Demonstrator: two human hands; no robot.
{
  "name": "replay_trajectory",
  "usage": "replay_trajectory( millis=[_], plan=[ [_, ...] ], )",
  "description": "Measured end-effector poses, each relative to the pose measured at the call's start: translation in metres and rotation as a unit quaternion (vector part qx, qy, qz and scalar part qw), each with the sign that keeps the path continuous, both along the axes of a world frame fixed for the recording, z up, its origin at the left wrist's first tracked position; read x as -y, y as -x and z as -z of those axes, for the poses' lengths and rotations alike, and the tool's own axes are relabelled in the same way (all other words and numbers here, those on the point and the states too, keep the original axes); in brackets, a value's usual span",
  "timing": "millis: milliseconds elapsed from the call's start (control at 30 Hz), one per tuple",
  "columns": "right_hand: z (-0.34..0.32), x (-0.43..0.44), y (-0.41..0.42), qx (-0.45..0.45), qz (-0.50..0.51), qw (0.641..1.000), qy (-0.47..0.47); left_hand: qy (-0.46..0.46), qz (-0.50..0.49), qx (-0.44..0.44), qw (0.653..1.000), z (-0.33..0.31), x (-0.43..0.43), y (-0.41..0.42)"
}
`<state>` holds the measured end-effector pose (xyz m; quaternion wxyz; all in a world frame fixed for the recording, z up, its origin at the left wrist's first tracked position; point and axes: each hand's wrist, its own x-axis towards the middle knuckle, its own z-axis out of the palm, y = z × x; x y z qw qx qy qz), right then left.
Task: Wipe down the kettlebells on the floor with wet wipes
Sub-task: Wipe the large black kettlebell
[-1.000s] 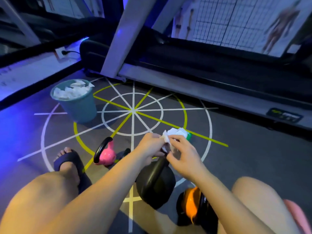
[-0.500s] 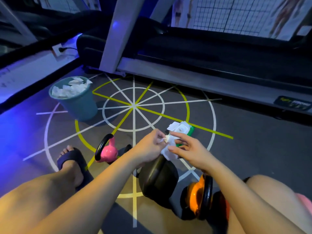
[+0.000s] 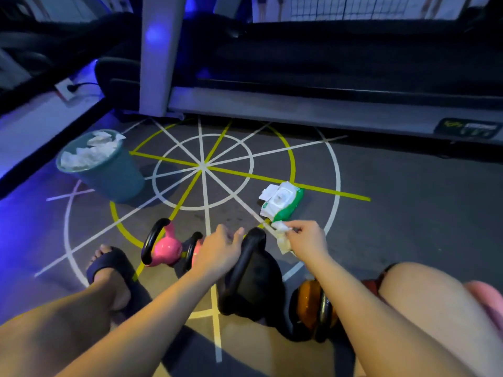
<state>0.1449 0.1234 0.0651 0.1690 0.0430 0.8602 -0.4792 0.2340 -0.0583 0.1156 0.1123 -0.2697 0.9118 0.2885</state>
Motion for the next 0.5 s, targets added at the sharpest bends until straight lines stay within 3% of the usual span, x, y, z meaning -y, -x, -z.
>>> replay_trajectory(
  millis=[133, 267, 367, 500],
  plan=[
    [0.022, 0.008, -0.005, 0.033, 0.021, 0.999, -0.022, 0.002, 0.012, 0.06, 0.998, 0.032, -0.028, -0.007],
    [0.044, 0.013, -0.002, 0.063, 0.04, 0.997, 0.004, 0.042, -0.093, -0.005, 0.995, 0.042, -0.042, -0.002],
    [0.059, 0.022, 0.001, 0.098, 0.037, 0.994, 0.03, 0.049, -0.085, -0.005, 0.995, 0.045, -0.04, -0.001],
    [0.09, 0.041, 0.005, 0.217, 0.025, 0.972, 0.086, 0.031, -0.083, -0.026, 0.996, 0.045, -0.037, -0.003]
  ],
)
